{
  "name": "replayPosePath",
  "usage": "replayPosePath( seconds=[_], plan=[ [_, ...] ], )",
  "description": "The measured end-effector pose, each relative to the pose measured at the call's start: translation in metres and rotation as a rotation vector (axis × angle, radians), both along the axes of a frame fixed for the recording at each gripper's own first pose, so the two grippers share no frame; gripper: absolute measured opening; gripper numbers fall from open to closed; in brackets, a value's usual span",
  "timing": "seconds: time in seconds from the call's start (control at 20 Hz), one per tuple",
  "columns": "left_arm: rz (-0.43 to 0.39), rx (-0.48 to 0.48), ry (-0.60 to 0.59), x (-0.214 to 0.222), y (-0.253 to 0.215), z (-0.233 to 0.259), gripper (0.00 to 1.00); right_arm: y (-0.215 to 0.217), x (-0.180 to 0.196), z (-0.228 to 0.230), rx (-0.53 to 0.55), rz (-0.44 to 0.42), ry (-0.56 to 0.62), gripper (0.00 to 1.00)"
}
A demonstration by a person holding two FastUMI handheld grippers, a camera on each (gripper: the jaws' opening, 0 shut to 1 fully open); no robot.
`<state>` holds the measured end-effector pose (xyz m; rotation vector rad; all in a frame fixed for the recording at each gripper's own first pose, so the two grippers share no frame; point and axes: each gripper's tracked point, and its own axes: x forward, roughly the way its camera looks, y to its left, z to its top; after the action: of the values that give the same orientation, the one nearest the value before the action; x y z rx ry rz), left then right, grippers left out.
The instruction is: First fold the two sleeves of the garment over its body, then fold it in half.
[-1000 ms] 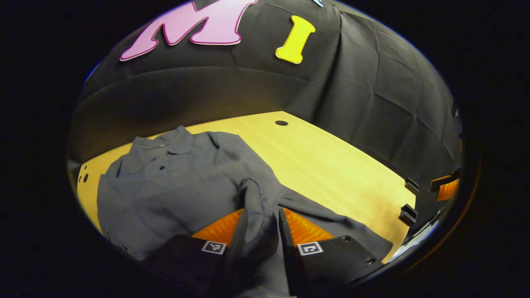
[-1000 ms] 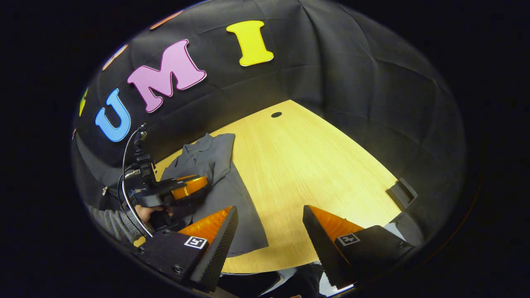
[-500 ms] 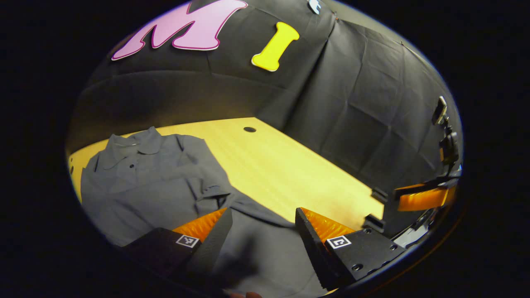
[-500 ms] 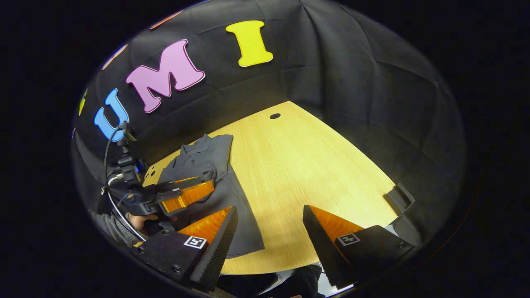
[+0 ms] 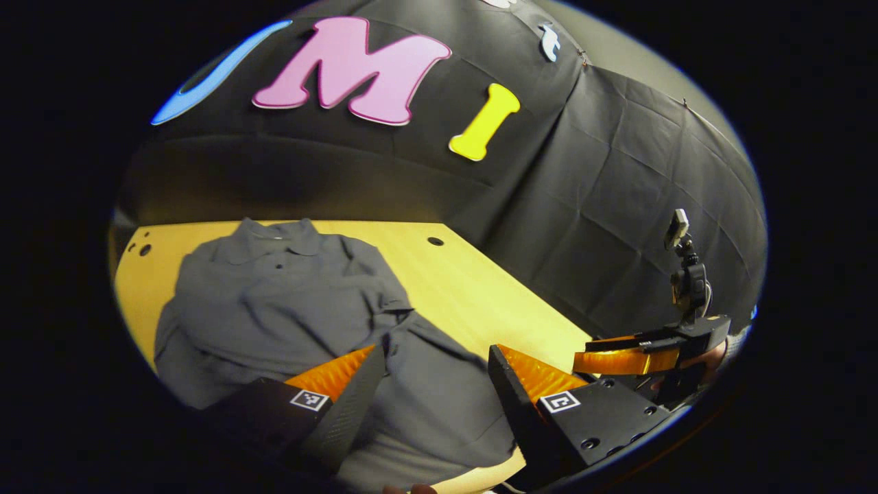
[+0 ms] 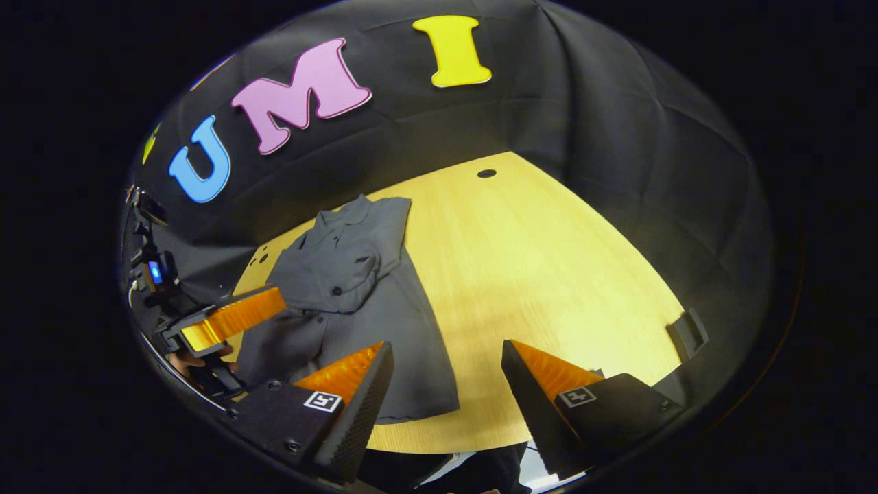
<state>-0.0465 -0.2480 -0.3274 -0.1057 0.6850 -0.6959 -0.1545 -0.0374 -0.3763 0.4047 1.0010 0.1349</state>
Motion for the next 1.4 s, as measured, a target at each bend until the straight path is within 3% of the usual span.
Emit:
replayPosePath(
  seconds=[0.35,0.75,1.1,1.3,1.35,1.4],
  plan=[
    [0.225,0.127,0.017,-0.031,0.120,-0.001,0.96,0.029,-0.009,-0.031,-0.014,0.104,0.040,0.99],
    [0.481,0.297,0.057,-0.066,0.243,-0.034,0.96,0.032,-0.022,-0.056,-0.052,0.137,0.092,0.99],
    [0.568,0.416,0.143,-0.093,0.313,-0.077,0.96,0.039,-0.027,-0.066,-0.050,0.129,0.121,0.99],
    [0.567,0.428,0.238,-0.102,0.327,-0.103,0.96,0.044,-0.029,-0.074,-0.054,0.131,0.136,0.99],
    [0.557,0.425,0.257,-0.101,0.325,-0.109,0.92,0.045,-0.031,-0.076,-0.057,0.132,0.142,0.99],
    [0.550,0.425,0.271,-0.102,0.325,-0.115,0.96,0.047,-0.031,-0.079,-0.060,0.131,0.146,0.99]
  ],
)
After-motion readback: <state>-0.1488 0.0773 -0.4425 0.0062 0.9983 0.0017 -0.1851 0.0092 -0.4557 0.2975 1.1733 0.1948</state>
